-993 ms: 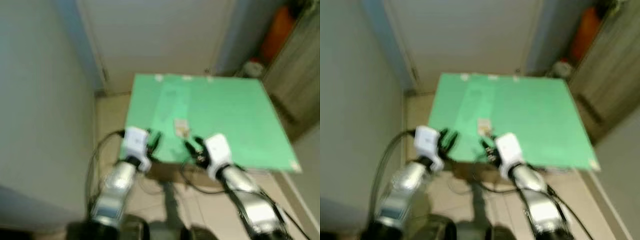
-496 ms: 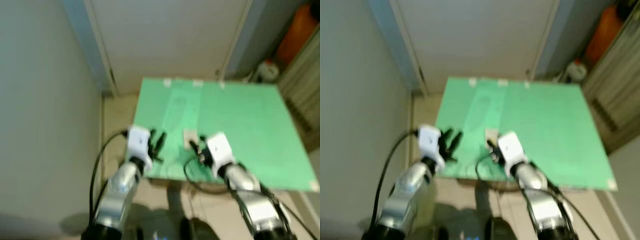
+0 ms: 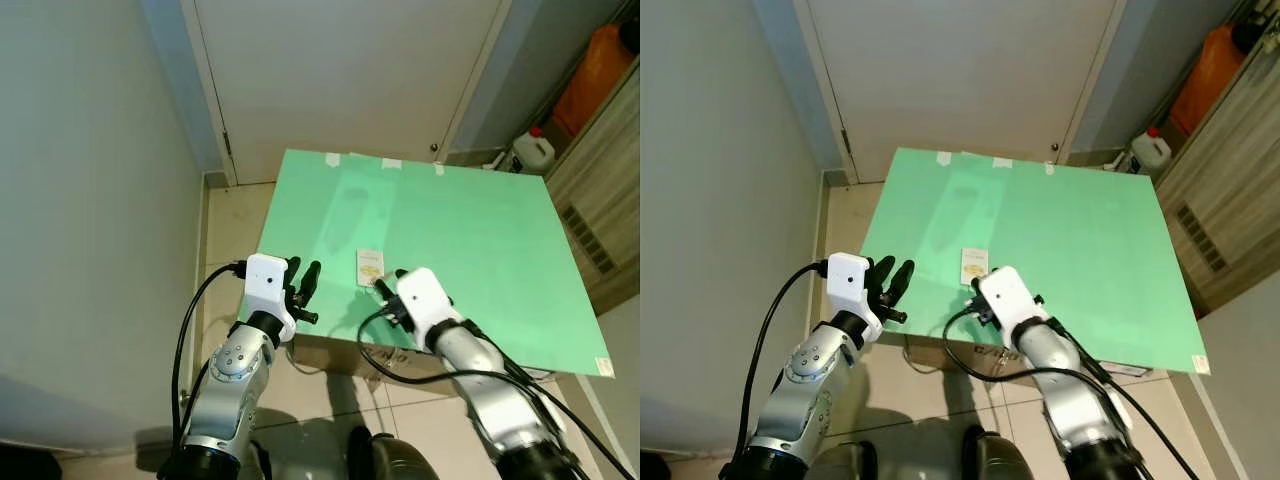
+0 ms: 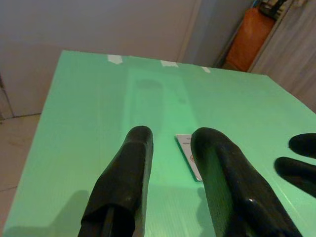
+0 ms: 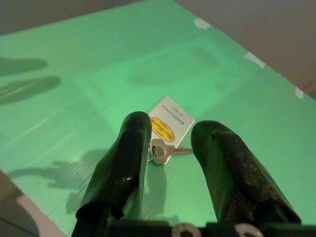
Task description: Hang keys on a hook
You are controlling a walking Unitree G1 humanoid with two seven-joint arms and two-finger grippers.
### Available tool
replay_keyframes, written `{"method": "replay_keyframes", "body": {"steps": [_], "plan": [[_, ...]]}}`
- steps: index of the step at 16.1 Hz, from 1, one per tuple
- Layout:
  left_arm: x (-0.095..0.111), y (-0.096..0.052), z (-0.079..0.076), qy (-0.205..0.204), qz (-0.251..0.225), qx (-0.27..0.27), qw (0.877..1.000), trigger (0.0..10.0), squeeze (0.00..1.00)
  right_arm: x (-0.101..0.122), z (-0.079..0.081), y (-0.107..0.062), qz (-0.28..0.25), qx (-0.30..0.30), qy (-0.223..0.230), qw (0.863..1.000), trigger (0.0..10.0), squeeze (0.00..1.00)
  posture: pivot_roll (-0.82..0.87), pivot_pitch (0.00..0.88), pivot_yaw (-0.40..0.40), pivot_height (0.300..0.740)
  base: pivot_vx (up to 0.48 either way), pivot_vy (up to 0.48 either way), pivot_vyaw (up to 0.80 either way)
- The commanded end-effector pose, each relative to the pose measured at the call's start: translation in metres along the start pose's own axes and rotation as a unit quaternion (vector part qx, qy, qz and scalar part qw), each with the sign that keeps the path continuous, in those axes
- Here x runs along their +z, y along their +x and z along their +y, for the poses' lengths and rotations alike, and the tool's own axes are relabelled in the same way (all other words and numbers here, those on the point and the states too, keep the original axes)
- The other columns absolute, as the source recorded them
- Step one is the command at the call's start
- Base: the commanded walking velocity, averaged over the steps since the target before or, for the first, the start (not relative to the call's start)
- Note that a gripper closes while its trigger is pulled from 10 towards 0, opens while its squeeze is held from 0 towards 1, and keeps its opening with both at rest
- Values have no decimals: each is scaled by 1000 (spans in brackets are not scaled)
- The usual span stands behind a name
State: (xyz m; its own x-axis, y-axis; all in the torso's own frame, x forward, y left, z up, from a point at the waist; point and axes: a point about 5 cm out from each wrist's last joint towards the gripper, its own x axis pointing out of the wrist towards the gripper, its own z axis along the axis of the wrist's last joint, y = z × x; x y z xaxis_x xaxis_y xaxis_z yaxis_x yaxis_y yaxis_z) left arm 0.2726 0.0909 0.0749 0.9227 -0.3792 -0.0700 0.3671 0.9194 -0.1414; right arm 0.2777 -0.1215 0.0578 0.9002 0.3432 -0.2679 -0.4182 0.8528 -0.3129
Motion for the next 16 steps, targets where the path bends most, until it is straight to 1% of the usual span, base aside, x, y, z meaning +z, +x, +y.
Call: {"method": "replay_keyframes", "body": {"steps": [1, 2, 3, 4, 5, 7, 8, 9, 10, 11, 12, 13, 14, 15, 16], "plan": [[-1, 0, 2, 5, 7, 8, 1000, 10000, 0, 3, 6, 6, -5, 2, -14, 1000, 10000, 0, 1, 168, -7, 740, 0, 0, 0], [-1, 0, 2, 4, 7, 9, 1000, 10000, 0, 3, 7, 7, -5, 1, -14, 1000, 10000, 0, 1, 168, -7, 740, 0, 0, 0], [-2, -1, 3, 3, 7, 10, 1000, 10000, 0, 5, 10, 15, -5, 0, -4, 1000, 10000, 1000, 6, 174, -11, 740, 0, 0, 0], [-2, -1, 3, 3, 8, 11, 1000, 10000, 0, 5, 12, 20, -4, -8, 8, 1000, 10000, 1000, 7, 175, -12, 740, 0, 0, 0], [-2, -3, 3, 5, 8, 12, 1000, 10000, 0, 7, 14, 28, 0, -22, 10, 1000, 10000, 1000, 19, 188, -13, 740, 0, 0, 0], [-1, -5, 3, 6, 7, 12, 1000, 10000, 0, 8, 13, 32, 1, -40, 0, 999, 10000, 1000, 25, 198, -14, 740, 0, 0, 0], [0, -8, 2, 6, 6, 13, 1000, 10000, 0, 7, 10, 33, 6, -58, -7, 998, 10000, 1000, 35, 222, -12, 740, 0, 0, 0], [0, -16, 1, 5, 10, 12, 1000, 10000, 0, 2, 1, 34, 23, -98, -2, 995, 10000, 1000, 46, 260, -4, 740, 0, 0, 0], [0, -16, 1, 5, 10, 12, 1000, 10000, 0, 2, 1, 34, 23, -98, -2, 995, 10000, 1000, 46, 260, -4, 740, 0, 0, 0], [-1, -25, -1, 5, 16, 8, 1000, 10000, 0, -9, -9, 33, 54, -143, 36, 988, 10000, 1000, 57, 300, 4, 740, 0, 0, 0], [0, -28, -2, 5, 18, 7, 1000, 10000, 0, -13, -13, 32, 66, -160, 56, 983, 10000, 863, 60, 317, 5, 740, 0, 0, 0], [2, -34, -4, 4, 19, 6, 1000, 10000, 0, -21, -20, 30, 84, -186, 94, 974, 10000, 0, 64, 343, 8, 740, 0, 0, 0], [3, -36, -6, 3, 20, 7, 1000, 10000, 0, -24, -22, 29, 94, -192, 123, 969, 10000, 0, 66, 353, 9, 740, 0, 0, 0], [3, -38, -7, 3, 21, 7, 1000, 10000, 0, -27, -23, 28, 99, -195, 143, 965, 10000, 0, 66, 357, 9, 740, 0, 0, 0], [3, -42, -10, 1, 24, 7, 1000, 10000, 0, -29, -20, 28, 105, -185, 187, 959, 10000, 0, 69, 379, 5, 740, 0, 0, 0]]}}
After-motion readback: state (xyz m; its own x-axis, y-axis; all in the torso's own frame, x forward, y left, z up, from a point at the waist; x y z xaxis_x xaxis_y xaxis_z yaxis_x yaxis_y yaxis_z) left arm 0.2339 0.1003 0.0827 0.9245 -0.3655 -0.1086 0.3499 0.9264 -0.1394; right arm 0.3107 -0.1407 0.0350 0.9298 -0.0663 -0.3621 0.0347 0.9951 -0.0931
